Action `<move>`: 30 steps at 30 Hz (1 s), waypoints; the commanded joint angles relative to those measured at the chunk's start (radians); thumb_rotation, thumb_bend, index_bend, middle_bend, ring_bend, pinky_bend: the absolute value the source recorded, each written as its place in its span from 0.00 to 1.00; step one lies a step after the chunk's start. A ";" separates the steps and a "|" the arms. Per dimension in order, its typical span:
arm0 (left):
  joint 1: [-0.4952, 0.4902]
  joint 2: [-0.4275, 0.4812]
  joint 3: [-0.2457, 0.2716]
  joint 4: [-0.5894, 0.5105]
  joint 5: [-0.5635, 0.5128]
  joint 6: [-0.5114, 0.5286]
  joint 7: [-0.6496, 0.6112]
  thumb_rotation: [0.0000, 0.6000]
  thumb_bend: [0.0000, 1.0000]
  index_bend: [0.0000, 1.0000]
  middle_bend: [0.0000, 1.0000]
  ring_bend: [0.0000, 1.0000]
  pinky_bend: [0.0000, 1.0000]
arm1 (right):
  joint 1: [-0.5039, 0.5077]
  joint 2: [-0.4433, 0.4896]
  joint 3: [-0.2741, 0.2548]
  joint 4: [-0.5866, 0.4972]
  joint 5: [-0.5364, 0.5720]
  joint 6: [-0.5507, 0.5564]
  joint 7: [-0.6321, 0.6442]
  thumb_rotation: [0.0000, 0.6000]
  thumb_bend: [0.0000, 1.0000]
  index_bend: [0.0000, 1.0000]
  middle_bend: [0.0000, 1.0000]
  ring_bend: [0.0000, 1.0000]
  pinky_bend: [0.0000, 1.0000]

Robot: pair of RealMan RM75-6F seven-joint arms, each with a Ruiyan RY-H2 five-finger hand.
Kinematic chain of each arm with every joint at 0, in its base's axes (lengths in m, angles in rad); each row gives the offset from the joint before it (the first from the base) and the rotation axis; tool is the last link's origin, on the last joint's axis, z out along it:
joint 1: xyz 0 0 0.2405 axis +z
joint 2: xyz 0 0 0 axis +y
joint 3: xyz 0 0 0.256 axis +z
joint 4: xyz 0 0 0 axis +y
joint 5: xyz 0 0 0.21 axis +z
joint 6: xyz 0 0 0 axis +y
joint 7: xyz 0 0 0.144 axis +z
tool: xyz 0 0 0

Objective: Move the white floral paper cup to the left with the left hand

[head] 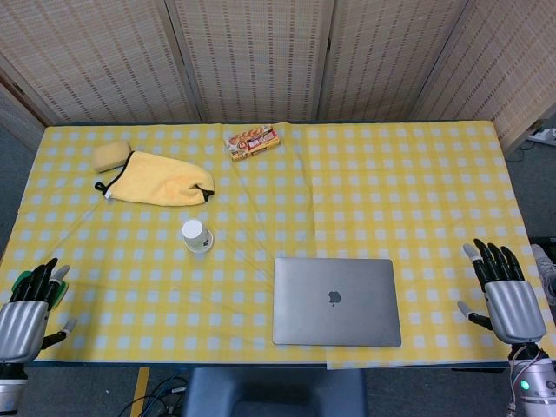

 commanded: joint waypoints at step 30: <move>-0.424 0.145 -0.142 -0.143 -0.146 -0.522 0.062 1.00 0.26 0.17 0.00 0.00 0.16 | -0.034 0.036 -0.023 0.005 -0.116 0.110 0.102 1.00 0.19 0.00 0.00 0.00 0.00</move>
